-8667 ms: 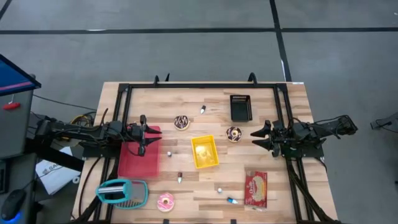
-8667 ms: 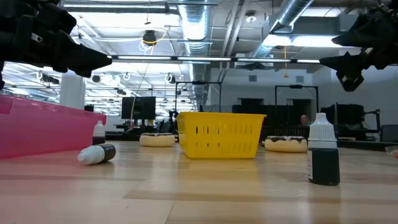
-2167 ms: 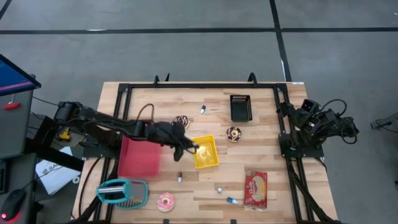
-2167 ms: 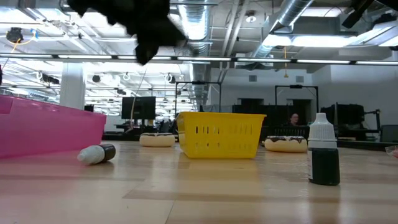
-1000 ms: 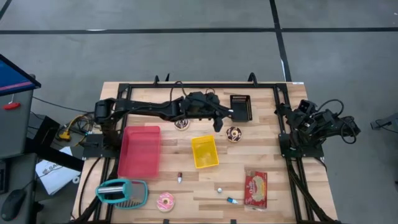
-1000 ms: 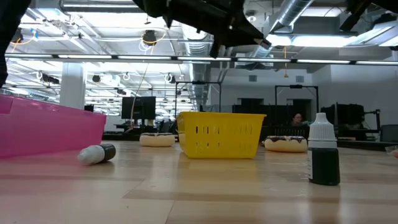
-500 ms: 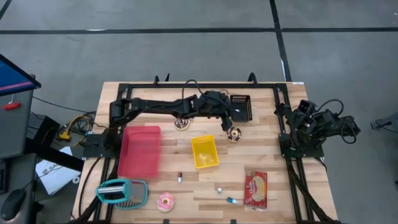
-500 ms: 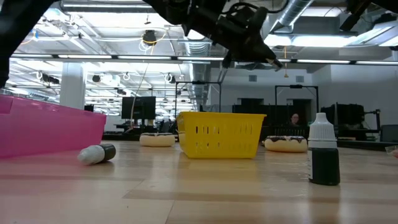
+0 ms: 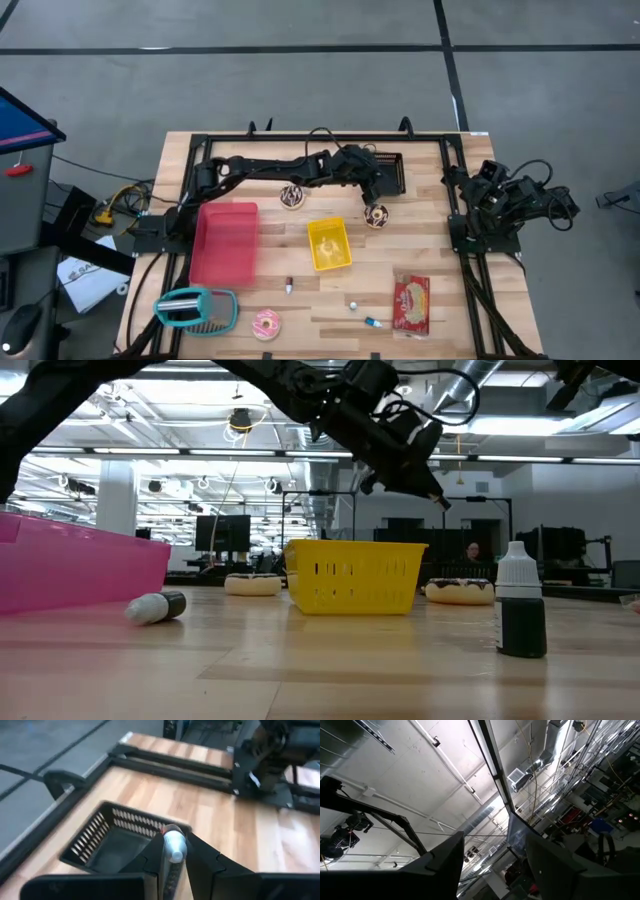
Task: Pick & Place Food Item
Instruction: Put the top red food coloring bottle into the yellow bin
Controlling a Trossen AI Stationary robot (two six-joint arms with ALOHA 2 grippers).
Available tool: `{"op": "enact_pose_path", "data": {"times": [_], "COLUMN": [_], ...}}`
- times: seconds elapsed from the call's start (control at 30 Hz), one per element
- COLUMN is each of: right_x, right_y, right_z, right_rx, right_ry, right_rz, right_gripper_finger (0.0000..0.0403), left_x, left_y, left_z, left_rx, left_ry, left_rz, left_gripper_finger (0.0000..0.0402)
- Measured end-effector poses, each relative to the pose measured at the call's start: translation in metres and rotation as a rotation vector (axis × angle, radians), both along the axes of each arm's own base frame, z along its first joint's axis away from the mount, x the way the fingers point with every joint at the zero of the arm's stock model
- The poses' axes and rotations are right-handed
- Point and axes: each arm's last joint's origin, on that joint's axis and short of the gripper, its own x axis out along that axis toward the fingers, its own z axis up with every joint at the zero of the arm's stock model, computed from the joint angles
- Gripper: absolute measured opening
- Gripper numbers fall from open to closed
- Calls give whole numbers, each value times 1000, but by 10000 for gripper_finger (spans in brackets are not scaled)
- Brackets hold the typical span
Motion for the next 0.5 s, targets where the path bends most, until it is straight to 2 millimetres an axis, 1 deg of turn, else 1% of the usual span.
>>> {"op": "enact_pose_path", "data": {"times": [0.27, 0.4, 0.5], "right_x": [0, 0, 0], "right_y": [0, 0, 0], "right_z": [0, 0, 0], "right_rx": [6, 6, 6], "right_ry": [4, 5, 5], "right_rz": [-8, -8, -8], "right_gripper_finger": [203, 203, 203], "left_x": [-2, -3, -8], "left_y": [15, 15, 9], "left_z": [-11, -12, -20], "left_rx": [-11, -17, -63], "left_ry": [36, 53, 155], "left_rz": [20, 18, -29], "left_gripper_finger": [46, 46, 46]}}
